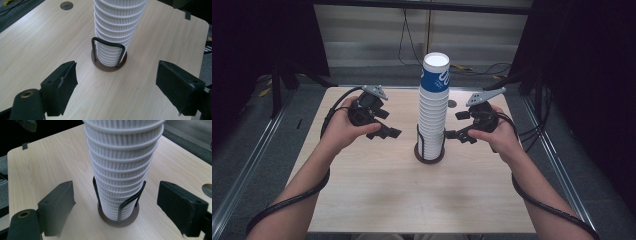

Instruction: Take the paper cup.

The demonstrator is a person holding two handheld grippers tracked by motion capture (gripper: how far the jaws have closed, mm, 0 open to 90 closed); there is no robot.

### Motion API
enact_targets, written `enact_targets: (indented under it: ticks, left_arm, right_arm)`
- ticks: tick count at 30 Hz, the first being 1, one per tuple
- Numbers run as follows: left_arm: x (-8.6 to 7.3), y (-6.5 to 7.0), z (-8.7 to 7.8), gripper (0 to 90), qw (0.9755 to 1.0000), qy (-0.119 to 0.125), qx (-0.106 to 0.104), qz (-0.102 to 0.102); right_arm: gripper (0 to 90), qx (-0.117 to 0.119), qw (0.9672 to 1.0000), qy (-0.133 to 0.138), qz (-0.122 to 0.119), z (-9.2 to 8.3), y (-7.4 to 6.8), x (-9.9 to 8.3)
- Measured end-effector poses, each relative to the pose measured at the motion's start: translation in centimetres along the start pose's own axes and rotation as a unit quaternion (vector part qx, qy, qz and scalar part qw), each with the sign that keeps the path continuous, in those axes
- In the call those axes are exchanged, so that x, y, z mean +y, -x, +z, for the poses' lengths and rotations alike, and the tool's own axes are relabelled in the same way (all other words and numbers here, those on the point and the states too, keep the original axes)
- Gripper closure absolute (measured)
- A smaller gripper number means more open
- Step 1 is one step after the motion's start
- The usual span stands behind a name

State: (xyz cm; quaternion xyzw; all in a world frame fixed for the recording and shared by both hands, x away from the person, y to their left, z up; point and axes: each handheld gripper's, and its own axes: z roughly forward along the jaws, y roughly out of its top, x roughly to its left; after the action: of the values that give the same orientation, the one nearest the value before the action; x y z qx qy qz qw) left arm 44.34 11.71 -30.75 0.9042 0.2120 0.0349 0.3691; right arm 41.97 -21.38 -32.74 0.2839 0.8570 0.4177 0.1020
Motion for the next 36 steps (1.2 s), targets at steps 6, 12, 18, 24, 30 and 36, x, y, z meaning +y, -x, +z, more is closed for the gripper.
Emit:
enact_targets:
  ticks: [6,12,18,24,30,36]
  left_arm:
    - [1.5,0.2,-0.4,16.9,0.9999,-0.005,-0.002,0.012]
    - [2.5,0.1,-0.3,16.9,0.9999,-0.002,-0.007,0.011]
    - [3.5,-0.1,-0.4,16.9,0.9995,-0.016,-0.005,0.025]
    - [4.6,-0.3,-0.7,16.9,0.9998,0.000,-0.008,0.016]
    - [6.5,-0.3,-1.4,16.8,0.9997,0.009,-0.002,0.023]
    - [8.0,0.1,-1.7,16.7,0.9994,0.021,-0.003,0.026]
  right_arm:
    - [13.6,0.001,1.0000,0.000,-0.002,-0.1,0.2,0.8]
    - [13.5,0.007,0.9999,0.009,-0.004,-0.3,0.3,1.5]
    - [13.5,0.006,0.9999,0.013,-0.004,-0.6,0.4,2.2]
    - [13.5,0.008,0.9997,0.021,-0.002,-0.7,0.5,3.2]
    - [13.5,0.007,0.9996,0.027,-0.002,-0.4,0.4,3.9]
    - [13.5,0.011,0.9994,0.032,-0.004,-0.2,0.4,4.2]
